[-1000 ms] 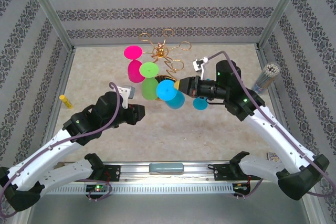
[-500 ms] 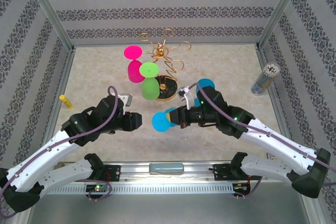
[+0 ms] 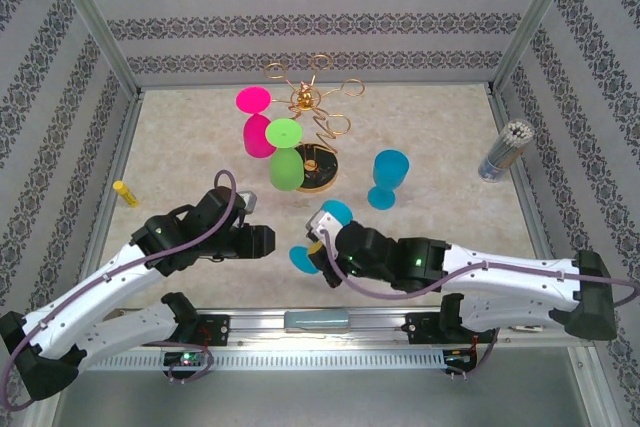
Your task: Take the wine glass off the wine glass rack
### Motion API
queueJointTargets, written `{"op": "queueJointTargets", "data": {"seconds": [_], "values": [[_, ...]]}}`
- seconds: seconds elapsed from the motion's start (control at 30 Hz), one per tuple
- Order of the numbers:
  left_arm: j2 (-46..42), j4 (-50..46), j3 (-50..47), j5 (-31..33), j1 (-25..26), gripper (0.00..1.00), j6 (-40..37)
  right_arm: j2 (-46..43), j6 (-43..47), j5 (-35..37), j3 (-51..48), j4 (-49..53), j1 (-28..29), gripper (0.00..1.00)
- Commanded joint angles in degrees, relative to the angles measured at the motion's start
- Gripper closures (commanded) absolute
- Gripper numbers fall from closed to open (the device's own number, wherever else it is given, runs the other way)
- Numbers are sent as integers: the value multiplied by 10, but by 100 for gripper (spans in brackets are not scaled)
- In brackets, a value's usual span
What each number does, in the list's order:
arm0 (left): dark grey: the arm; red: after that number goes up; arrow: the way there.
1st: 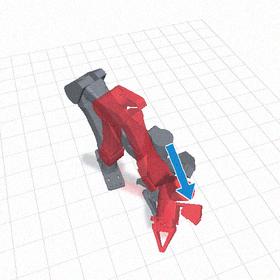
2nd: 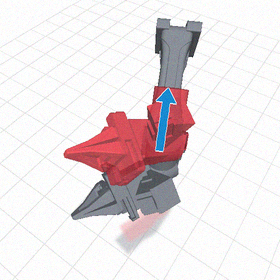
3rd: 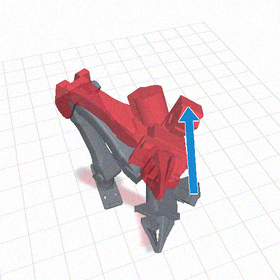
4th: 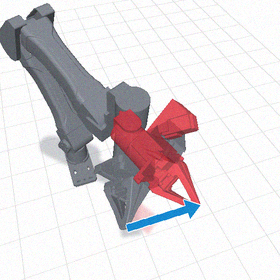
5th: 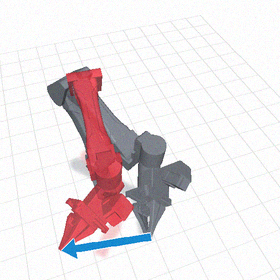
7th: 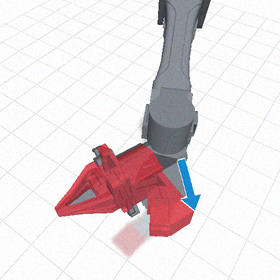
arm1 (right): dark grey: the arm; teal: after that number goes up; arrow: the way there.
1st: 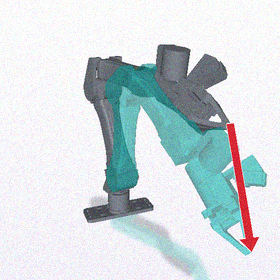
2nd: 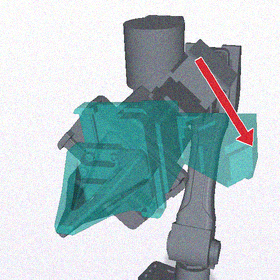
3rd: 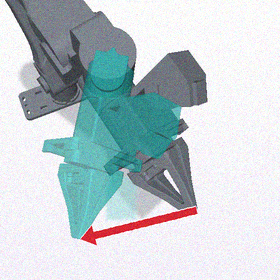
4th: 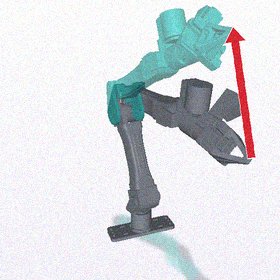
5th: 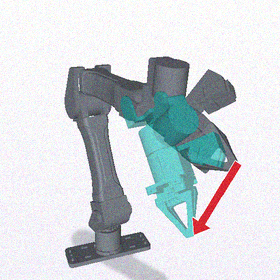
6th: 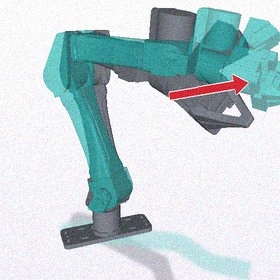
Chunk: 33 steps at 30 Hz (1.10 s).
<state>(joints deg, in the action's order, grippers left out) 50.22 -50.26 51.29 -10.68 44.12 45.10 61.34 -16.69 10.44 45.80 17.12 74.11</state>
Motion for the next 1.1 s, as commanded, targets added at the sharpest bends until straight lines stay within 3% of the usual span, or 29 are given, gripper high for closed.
{"op": "queueJointTargets", "data": {"seconds": [0.0,0.57,1.07], "values": [[1,-20,-7,-26,-8,46,26,6,54,123,-19,-46,27,100],[23,64,-17,-128,-6,46,128,79,80,321,-15,-60,122,100],[55,181,-45,-147,0,47,206,109,99,368,14,-58,148,100]]}}
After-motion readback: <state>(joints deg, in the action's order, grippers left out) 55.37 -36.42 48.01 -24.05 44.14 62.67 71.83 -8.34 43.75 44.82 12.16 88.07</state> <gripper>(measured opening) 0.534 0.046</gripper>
